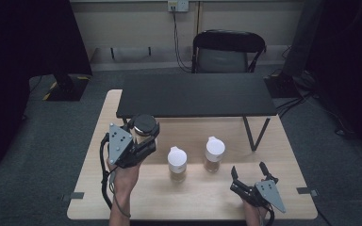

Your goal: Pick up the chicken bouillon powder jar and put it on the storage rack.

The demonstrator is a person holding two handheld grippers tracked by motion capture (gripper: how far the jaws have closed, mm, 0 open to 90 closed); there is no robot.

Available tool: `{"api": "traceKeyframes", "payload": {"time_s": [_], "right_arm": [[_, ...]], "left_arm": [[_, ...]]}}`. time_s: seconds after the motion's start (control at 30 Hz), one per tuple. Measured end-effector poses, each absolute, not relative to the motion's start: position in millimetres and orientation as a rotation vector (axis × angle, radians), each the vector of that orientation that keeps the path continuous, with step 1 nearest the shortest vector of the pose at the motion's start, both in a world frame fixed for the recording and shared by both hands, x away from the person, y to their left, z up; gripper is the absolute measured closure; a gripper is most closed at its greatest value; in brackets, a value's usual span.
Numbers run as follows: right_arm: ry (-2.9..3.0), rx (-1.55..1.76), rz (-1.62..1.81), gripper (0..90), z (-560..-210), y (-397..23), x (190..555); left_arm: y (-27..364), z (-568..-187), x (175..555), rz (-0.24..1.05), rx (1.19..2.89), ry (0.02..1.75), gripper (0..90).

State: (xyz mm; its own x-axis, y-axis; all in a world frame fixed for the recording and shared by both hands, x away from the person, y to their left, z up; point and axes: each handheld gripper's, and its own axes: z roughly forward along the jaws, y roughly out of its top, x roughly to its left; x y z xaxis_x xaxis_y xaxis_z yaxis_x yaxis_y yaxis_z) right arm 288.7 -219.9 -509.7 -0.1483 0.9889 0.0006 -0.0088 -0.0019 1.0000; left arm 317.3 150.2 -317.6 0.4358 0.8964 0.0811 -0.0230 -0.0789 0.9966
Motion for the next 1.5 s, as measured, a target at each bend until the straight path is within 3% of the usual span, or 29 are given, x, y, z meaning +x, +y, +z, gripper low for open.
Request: {"api": "traceKeyframes", "payload": {"time_s": [1.0,1.5], "right_arm": [[1.310,1.130,1.323,1.3,-509.7,-219.9,288.6],[1.312,1.129,1.325,1.4,-509.7,-219.9,288.5]], "left_arm": [[135.6,-264.0,366.0,0.940,1.468,0.872,35.3],[129.1,-267.5,409.0,0.933,1.475,0.908,35.3]]}}
